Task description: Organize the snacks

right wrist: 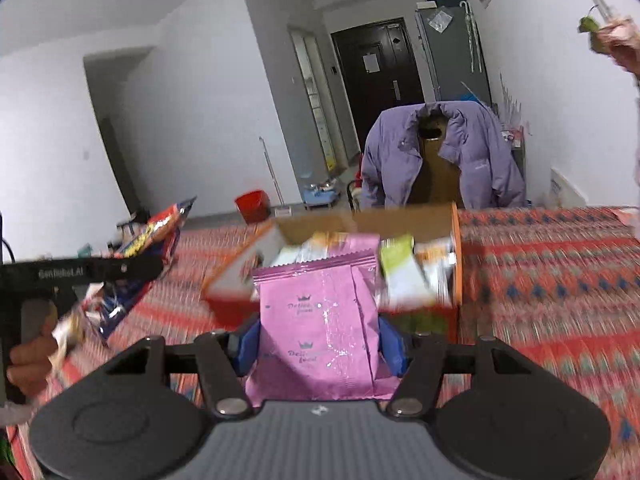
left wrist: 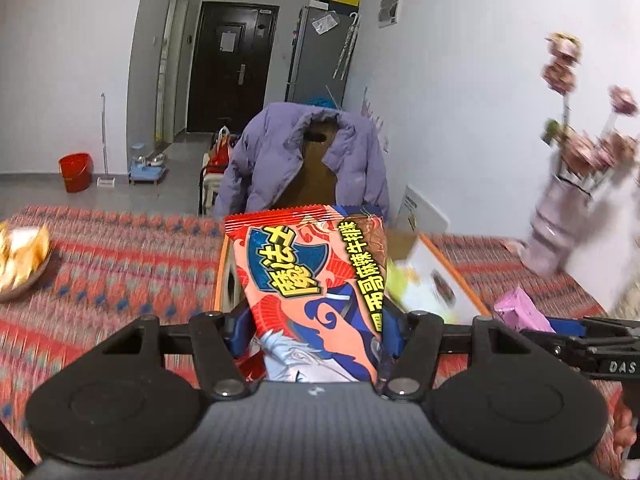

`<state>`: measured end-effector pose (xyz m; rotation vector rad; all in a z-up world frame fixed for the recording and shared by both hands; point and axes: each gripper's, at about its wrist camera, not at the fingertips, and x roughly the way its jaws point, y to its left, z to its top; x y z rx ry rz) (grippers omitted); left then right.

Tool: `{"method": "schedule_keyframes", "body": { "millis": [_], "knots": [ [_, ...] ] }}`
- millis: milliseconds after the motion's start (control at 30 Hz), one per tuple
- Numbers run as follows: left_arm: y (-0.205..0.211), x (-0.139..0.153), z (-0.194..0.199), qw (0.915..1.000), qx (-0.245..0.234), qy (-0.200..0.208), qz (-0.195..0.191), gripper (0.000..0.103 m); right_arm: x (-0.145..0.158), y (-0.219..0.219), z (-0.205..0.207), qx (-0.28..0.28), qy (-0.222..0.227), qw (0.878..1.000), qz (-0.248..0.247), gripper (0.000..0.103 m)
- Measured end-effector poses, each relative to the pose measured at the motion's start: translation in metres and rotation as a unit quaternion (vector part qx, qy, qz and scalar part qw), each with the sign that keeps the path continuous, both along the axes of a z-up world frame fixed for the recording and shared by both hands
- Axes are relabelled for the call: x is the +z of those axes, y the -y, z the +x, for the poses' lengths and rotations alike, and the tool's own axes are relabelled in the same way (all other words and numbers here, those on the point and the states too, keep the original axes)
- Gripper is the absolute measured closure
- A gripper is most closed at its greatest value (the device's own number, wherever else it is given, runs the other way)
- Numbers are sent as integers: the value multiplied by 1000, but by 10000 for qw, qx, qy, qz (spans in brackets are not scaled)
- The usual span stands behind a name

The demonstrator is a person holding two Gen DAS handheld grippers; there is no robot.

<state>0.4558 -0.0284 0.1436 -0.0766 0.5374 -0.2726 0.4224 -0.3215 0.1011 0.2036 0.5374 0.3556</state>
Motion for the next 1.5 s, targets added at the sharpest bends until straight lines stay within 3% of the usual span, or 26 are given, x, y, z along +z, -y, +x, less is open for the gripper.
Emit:
{"method": "schedule_keyframes", "body": {
  "millis": [167, 300, 400, 467, 567, 667, 800, 1067, 1233, 1333, 1500],
  "knots": [
    [17, -4, 94, 9994, 195, -260, 80, 42, -5, 12, 115, -416, -333, 9985, 106, 43],
    [30, -33, 148, 9975, 284, -577, 300, 42, -30, 10, 183, -736, -635, 9946, -370, 43],
    [33, -60, 170, 9951, 178, -937, 267, 42, -52, 8, 216, -938, -854, 9894, -708, 43],
    [38, -76, 176, 9937, -1, -1080, 293, 41, -62, 6, 233, -849, -1010, 9891, -650, 43],
    [45, -96, 175, 9919, -105, -1161, 511, 41, -66, -11, 244, -809, -922, 9857, -1155, 43],
    [48, -105, 175, 9910, -159, -1230, 504, 31, -70, -19, 255, -696, -1100, 9828, -1307, 41],
    [43, -100, 173, 9919, -199, -1132, 532, 24, -66, -22, 247, -732, -977, 9822, -1429, 31],
    [20, -56, 154, 9946, 19, -940, 441, 23, -31, -4, 210, -705, -880, 9885, -1008, 28],
    [10, -26, 123, 9966, 138, -645, 485, 23, 4, 0, 167, -679, -631, 9899, -1077, 26],
    [4, -9, 98, 9972, 179, -517, 516, 21, 27, 3, 134, -592, -511, 9898, -1190, 20],
    [-2, 16, 50, 9977, 280, -59, 609, 10, 55, 7, 81, -598, -195, 9896, -1294, 14]
  ]
}}
